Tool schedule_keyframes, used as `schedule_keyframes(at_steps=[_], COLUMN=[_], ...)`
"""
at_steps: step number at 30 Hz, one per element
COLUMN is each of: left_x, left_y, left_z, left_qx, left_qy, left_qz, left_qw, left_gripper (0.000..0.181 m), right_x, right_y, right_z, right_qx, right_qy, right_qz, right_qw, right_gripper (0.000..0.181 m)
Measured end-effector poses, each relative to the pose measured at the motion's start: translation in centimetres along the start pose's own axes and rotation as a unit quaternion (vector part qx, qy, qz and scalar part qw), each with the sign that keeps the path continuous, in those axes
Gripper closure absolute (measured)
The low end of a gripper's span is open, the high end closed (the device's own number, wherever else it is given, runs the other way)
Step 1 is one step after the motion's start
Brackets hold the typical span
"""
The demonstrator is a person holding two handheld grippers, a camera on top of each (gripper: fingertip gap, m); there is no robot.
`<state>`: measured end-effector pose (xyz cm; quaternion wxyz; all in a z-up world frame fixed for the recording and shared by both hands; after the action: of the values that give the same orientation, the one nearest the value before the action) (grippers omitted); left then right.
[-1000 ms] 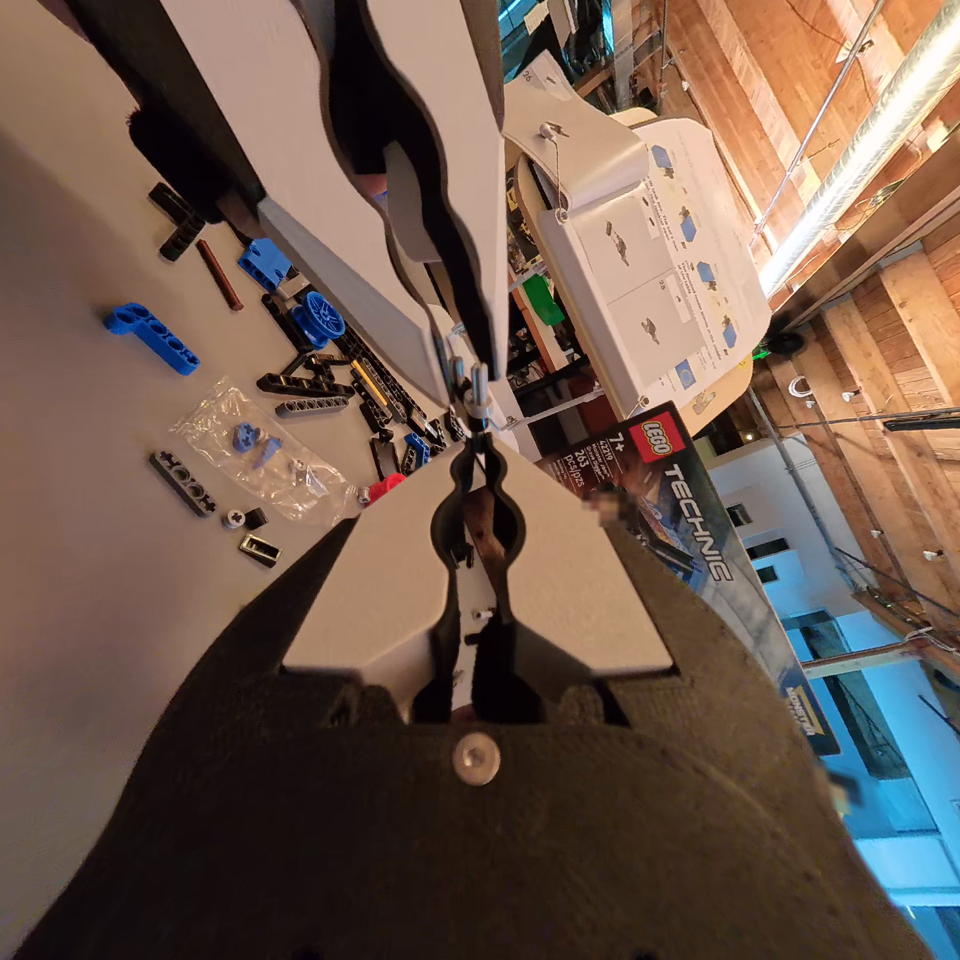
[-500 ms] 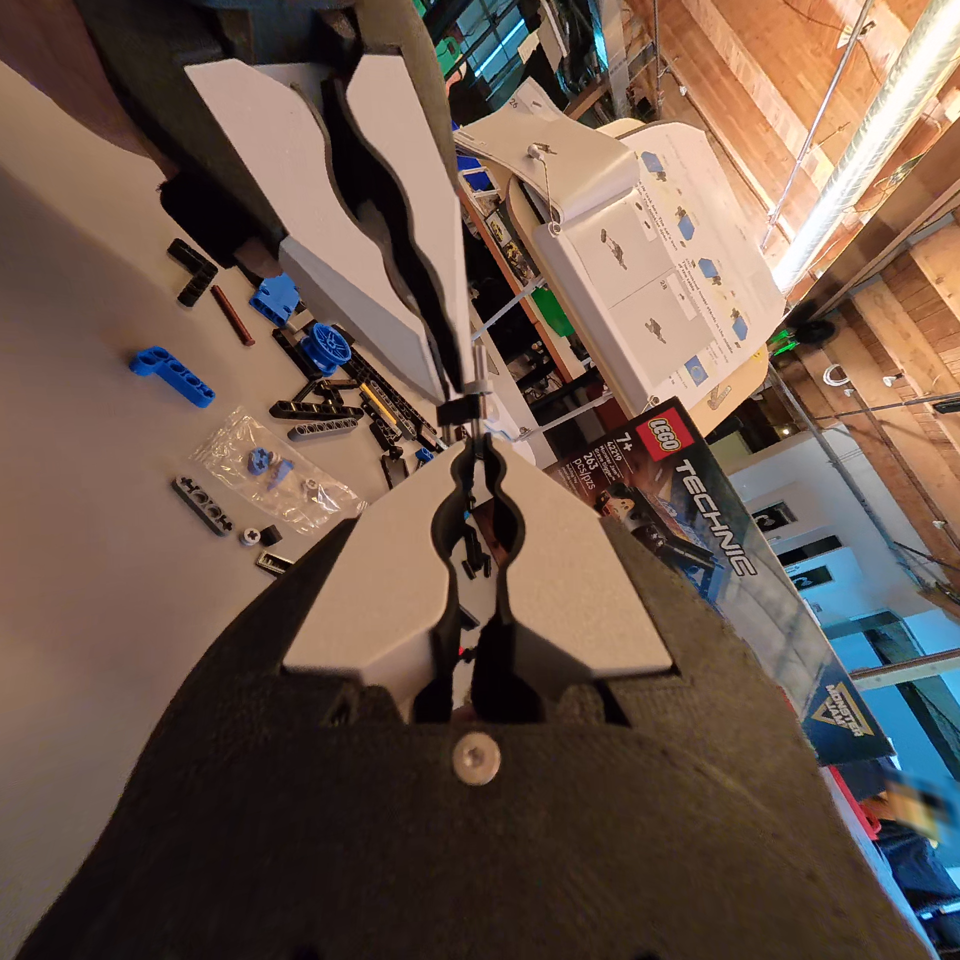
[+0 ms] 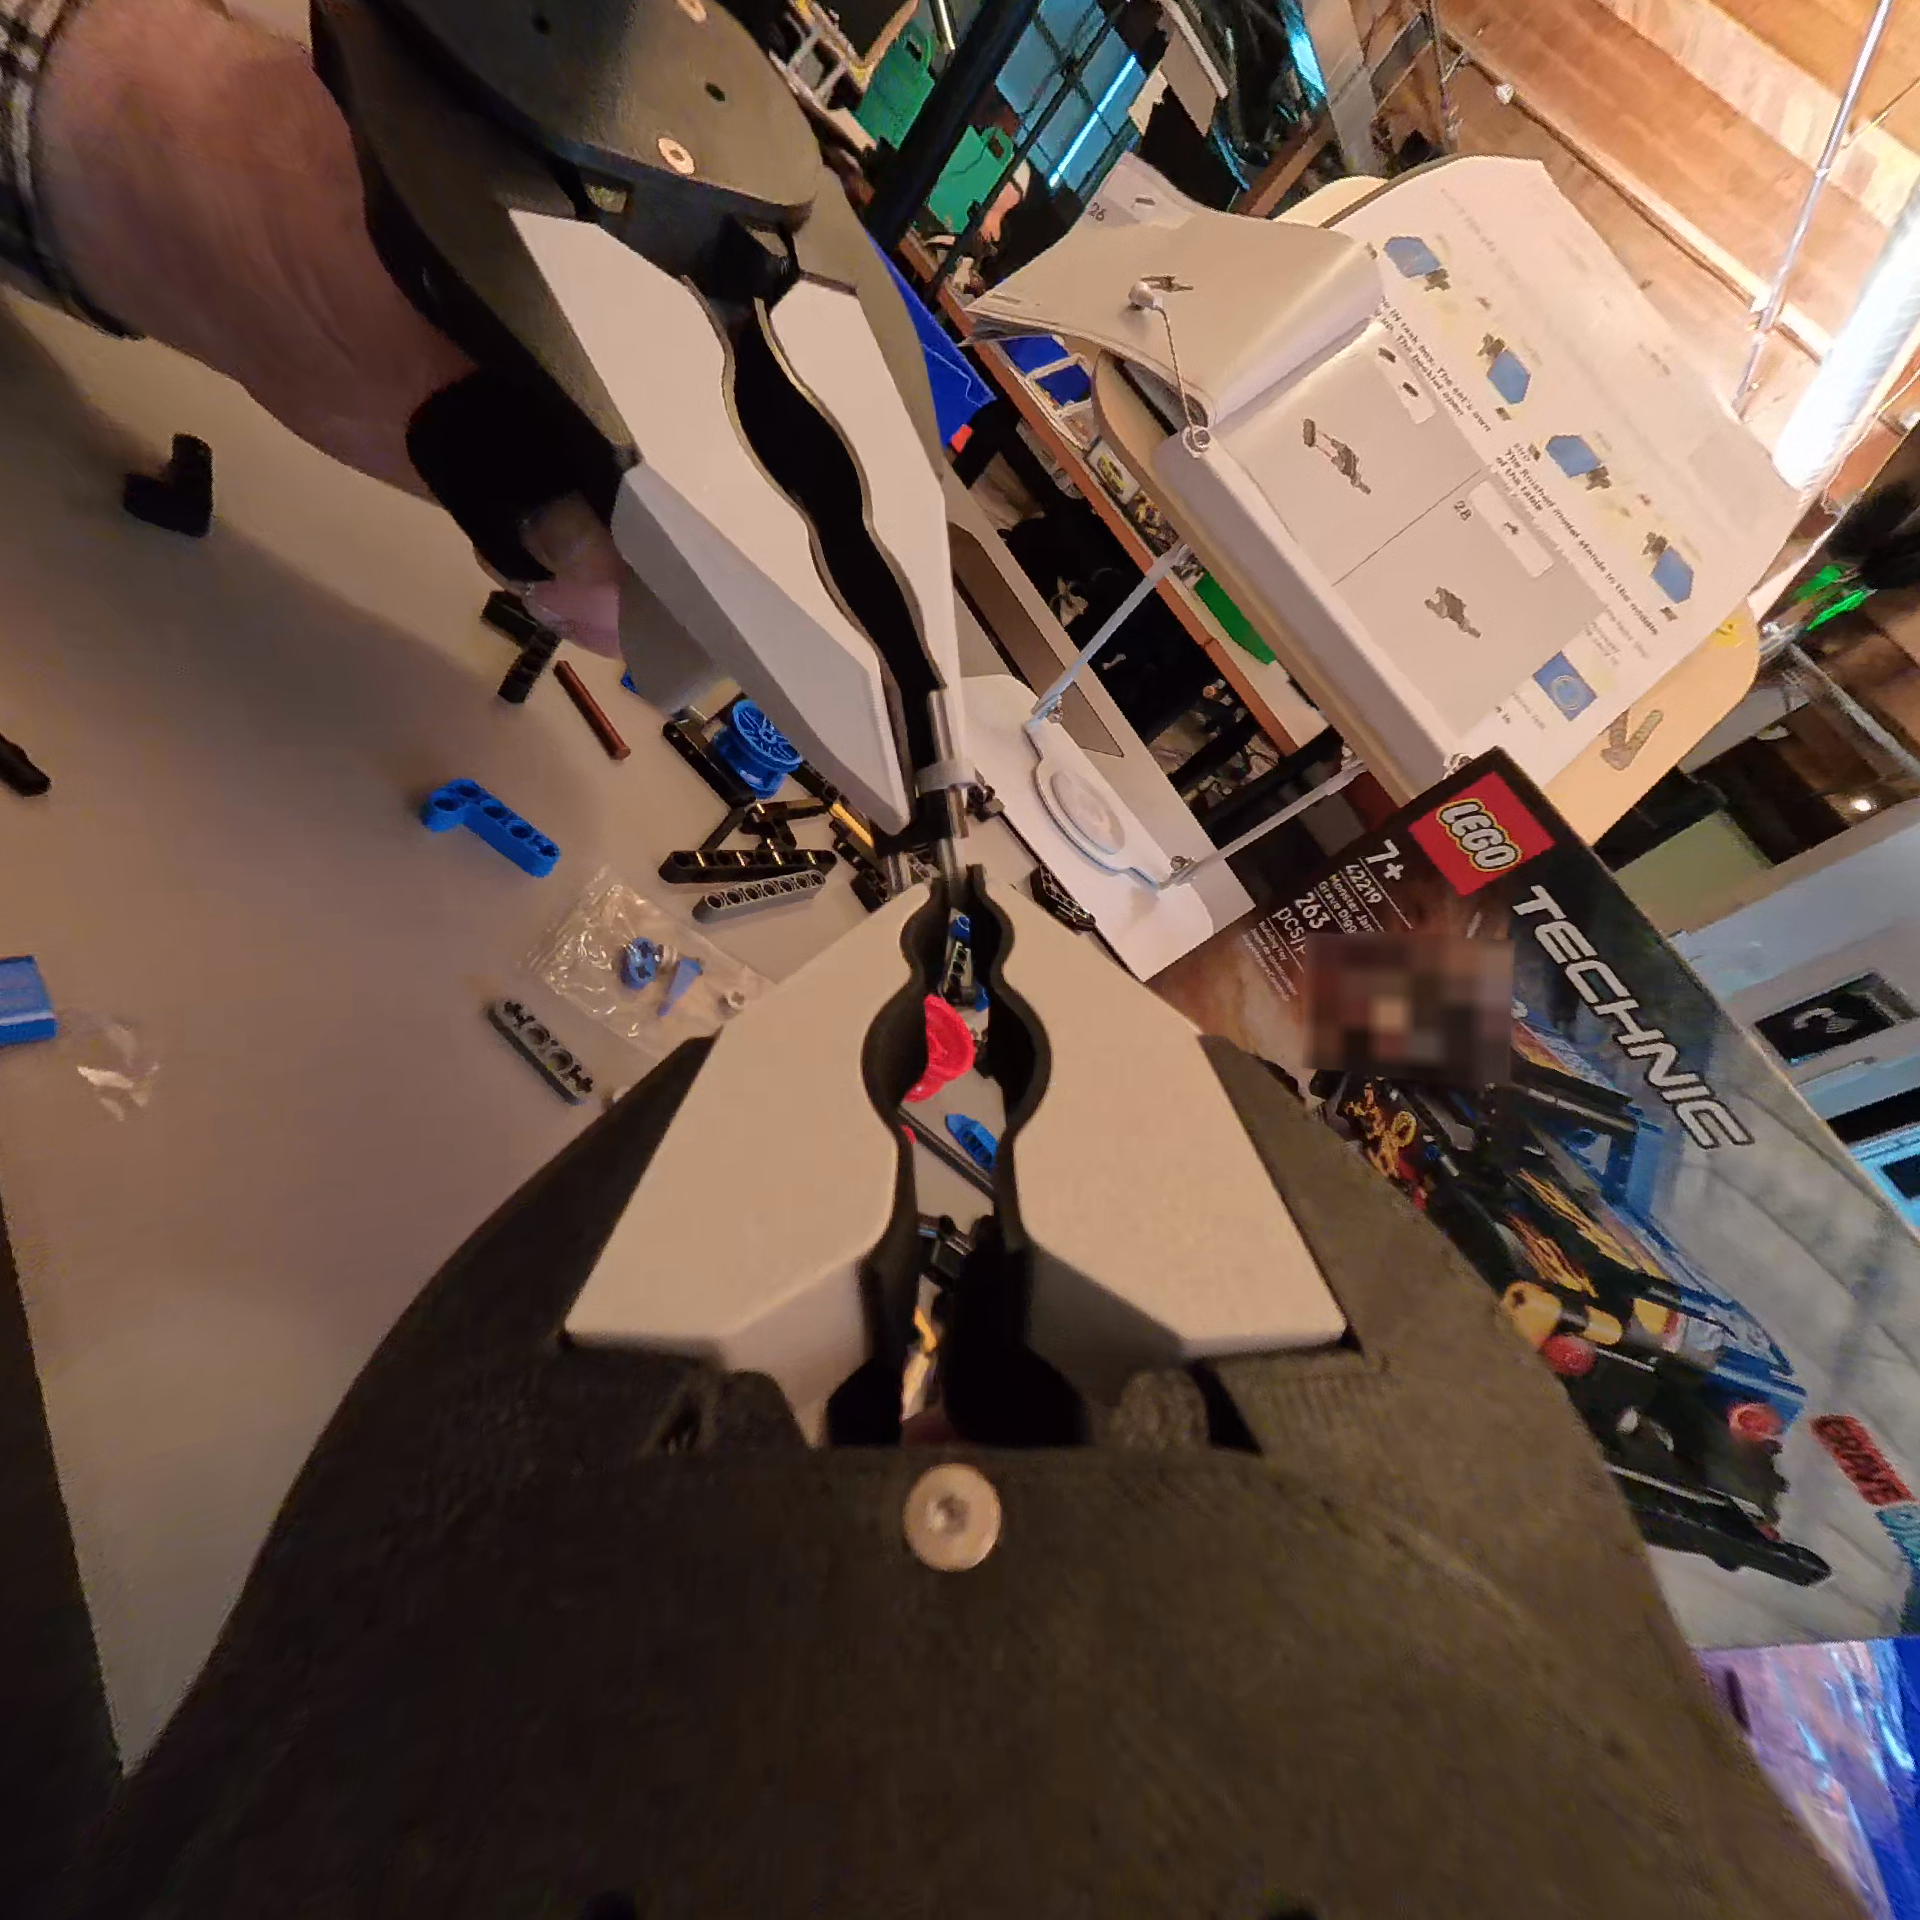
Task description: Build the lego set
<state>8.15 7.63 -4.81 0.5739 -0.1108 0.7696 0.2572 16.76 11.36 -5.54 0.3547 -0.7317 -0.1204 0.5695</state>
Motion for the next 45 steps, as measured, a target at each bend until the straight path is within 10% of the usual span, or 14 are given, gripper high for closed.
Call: schedule_keyframes(at_steps=[17,45], left_x=[-0.5,-0.7], left_y=[0.0,-0.3], left_z=[-0.2,-0.6], left_qx=[-0.004,0.1], left_qy=[-0.015,-0.077], left_qz=[0.007,-0.1], left_qw=[1.0,0.987], left_gripper=[0.176,0.169], right_x=[0.2,-1.4], right_y=[0.4,0.2], right_z=[-0.5,-2.0], right_qx=[0.002,-0.177], right_qy=[0.007,-0.07], right_qz=[-0.02,0.262], right_qw=[1.0,0.946], right_gripper=[0.179,0.175])
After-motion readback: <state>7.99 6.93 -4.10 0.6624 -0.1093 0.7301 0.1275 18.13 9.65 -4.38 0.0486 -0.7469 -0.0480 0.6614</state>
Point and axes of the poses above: each gripper's, where its closed fingertips meet, z out along the fingers, x out of its underside, y = z × x across the jaws, the point moved 6 cm from there along -z, back along the fingers, and after that the axes turned 5 degrees about x, right-handed, at the moved point
